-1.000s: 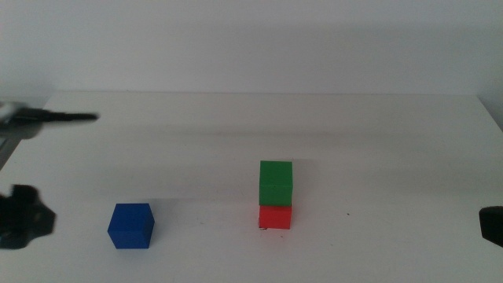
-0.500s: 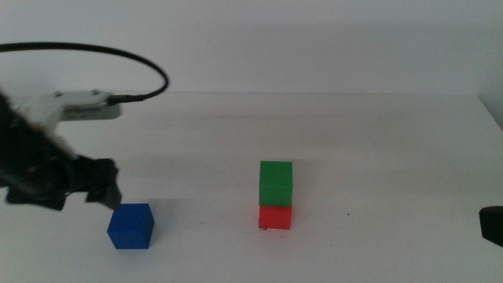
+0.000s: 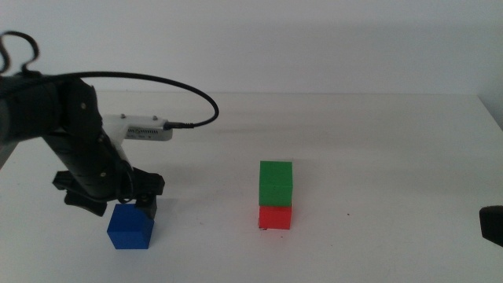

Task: Stack red cubes first, then green, then blue cubes in a specific spot.

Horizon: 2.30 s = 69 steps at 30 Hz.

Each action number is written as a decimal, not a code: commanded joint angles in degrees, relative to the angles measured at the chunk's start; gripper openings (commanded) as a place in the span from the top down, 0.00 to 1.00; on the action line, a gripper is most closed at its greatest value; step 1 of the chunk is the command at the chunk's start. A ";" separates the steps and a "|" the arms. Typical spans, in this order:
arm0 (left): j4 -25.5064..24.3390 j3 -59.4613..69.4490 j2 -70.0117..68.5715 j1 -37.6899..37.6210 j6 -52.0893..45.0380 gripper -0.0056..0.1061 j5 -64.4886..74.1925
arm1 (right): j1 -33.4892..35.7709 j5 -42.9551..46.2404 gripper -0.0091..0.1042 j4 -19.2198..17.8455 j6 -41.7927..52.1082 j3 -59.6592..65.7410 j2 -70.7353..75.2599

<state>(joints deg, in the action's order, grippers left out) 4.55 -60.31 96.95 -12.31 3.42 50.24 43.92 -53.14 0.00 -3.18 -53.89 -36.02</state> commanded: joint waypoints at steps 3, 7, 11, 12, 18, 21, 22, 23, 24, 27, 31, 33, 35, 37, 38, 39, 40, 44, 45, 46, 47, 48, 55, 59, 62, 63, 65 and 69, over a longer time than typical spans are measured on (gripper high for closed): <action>0.37 -0.44 2.81 -0.27 0.28 0.11 -2.84 | -0.49 0.41 0.20 -0.64 0.14 0.20 0.23; 0.38 -0.34 5.20 -0.27 -0.36 0.18 -3.14 | -0.49 0.41 0.20 -0.64 0.14 0.20 0.23; 0.90 0.05 6.56 -0.27 -0.36 0.39 -3.22 | -0.49 0.41 0.20 -0.64 0.14 0.20 0.23; 1.01 0.45 6.72 -0.27 -0.36 0.49 -3.36 | -0.49 0.41 0.20 -0.64 0.14 0.20 0.23; -0.31 -1.63 2.00 -1.94 1.29 0.97 0.94 | -0.49 0.41 0.20 -0.64 0.14 0.20 0.23; -7.19 -7.71 -2.26 -7.58 10.00 0.97 6.14 | -0.49 0.41 0.20 -0.64 0.14 0.20 0.23; -9.82 -10.84 -2.72 -9.53 12.60 0.97 8.17 | -0.49 0.41 0.20 -0.64 0.14 0.20 0.23; -11.77 -14.38 -2.84 -12.07 14.95 0.97 10.95 | -0.49 0.41 0.20 -0.64 0.14 0.20 0.23; -13.21 -17.81 -2.74 -14.61 16.50 0.97 13.18 | -0.49 0.41 0.20 -0.64 0.14 0.20 0.23; -13.76 -26.57 -0.91 -21.50 22.76 0.97 16.50 | -0.49 0.41 0.20 -0.64 0.14 0.20 0.23; -15.26 -35.83 3.19 -28.13 36.86 0.97 19.72 | -0.49 0.41 0.20 -0.64 0.14 0.20 0.23; -16.37 -38.05 5.08 -30.00 37.73 0.97 19.72 | -0.49 0.41 0.20 -0.64 0.14 0.20 0.23; -15.91 -39.36 6.97 -30.50 36.63 0.97 19.72 | -0.49 0.41 0.20 -0.64 0.14 0.20 0.23; -14.29 -42.44 9.31 -30.49 35.10 0.97 19.72 | -0.49 0.41 0.20 -0.64 0.14 0.20 0.23; -14.12 -44.09 10.40 -30.49 34.68 0.97 19.72 | -0.49 0.41 0.20 -0.64 0.14 0.20 0.23; -13.65 -45.65 11.56 -30.49 33.22 0.97 19.72 | -0.49 0.41 0.20 -0.64 0.14 0.20 0.23; -13.17 -46.96 12.52 -30.49 33.06 0.97 19.72 | -0.49 0.41 0.20 -0.64 0.14 0.20 0.23; -12.52 -49.06 15.13 -30.39 32.55 0.97 19.72 | -0.49 0.41 0.20 -0.64 0.14 0.20 0.23; -12.63 -49.06 15.58 -30.28 32.55 0.97 19.72 | -0.49 0.41 0.20 -0.64 0.14 0.20 0.23; -12.17 -49.06 15.95 -29.95 32.55 0.97 19.72 | -0.49 0.41 0.20 -0.64 0.14 0.20 0.23; -11.81 -49.06 16.57 -29.81 32.55 0.97 19.72 | -0.49 0.41 0.20 -0.64 0.14 0.20 0.23; -11.31 -49.06 17.05 -29.45 32.43 0.97 19.72 | -0.49 0.41 0.20 -0.64 0.14 0.20 0.23; -10.02 -48.95 18.79 -29.45 32.35 0.97 19.72 | -0.49 0.41 0.20 -0.64 0.14 0.20 0.23; -10.02 -48.95 19.65 -29.45 32.35 0.97 19.72 | -0.49 0.41 0.20 -0.64 0.14 0.20 0.23; -9.94 -48.85 19.81 -29.45 32.35 0.97 19.72 | -0.49 0.41 0.20 -0.64 0.14 0.20 0.23; -9.62 -48.85 19.81 -29.45 32.35 0.97 19.72 | -0.49 0.41 0.20 -0.64 0.14 0.20 0.23; -9.47 -48.51 19.81 -29.45 31.90 0.97 19.72 | -0.49 0.41 0.20 -0.64 0.14 0.20 0.23; -9.09 -47.06 19.81 -29.45 31.41 0.97 19.72 | -0.49 0.41 0.20 -0.64 0.14 0.20 0.23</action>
<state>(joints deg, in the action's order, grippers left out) -5.09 -107.78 117.12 -41.81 35.11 70.16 43.92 -53.14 0.00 -3.18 -53.89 -35.98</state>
